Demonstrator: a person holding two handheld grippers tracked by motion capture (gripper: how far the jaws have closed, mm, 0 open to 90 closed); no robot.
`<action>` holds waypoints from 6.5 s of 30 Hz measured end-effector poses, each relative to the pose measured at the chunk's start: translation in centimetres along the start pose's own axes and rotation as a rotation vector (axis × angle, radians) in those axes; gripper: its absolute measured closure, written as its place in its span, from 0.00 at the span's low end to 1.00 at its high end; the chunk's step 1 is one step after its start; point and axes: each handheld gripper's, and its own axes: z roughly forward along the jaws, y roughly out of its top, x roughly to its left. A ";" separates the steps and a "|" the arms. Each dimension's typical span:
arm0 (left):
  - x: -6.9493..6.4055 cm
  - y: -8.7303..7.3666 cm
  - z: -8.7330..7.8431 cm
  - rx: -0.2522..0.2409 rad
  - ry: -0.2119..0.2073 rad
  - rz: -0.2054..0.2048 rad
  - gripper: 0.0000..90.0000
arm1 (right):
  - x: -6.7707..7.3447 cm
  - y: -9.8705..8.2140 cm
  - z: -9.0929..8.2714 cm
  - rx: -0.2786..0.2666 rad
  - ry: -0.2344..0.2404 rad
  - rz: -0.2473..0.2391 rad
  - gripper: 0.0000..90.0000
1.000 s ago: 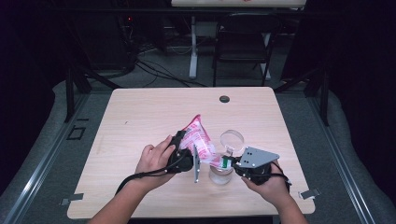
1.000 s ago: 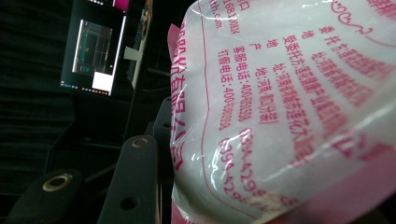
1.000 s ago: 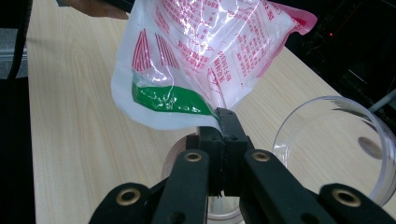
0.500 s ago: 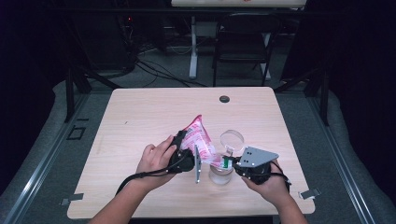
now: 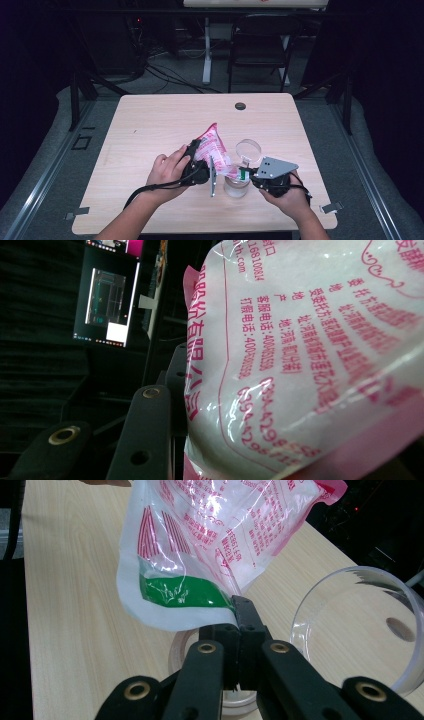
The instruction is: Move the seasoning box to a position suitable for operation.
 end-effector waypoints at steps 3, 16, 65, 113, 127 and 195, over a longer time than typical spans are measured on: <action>0.1 0.1 -0.1 0.001 0.000 0.004 0.70 | 0.0 0.0 0.0 -0.001 0.000 0.002 1.00; 0.2 0.4 -0.2 -0.005 0.025 0.029 0.70 | -0.2 -0.2 0.0 0.003 -0.001 0.006 1.00; 0.1 1.1 -0.3 -0.020 0.042 0.051 0.71 | -0.6 -0.8 0.1 0.020 -0.007 0.019 1.00; 0.0 1.1 -0.3 -0.026 0.044 0.051 0.72 | -0.5 -1.0 0.3 0.030 -0.010 0.018 1.00; 0.1 1.1 -0.3 -0.027 0.044 0.053 0.72 | -0.5 -1.0 0.3 0.026 -0.010 0.020 1.00; 0.3 1.7 -0.5 -0.043 0.068 0.081 0.72 | -0.7 -1.1 0.3 0.025 -0.013 0.023 1.00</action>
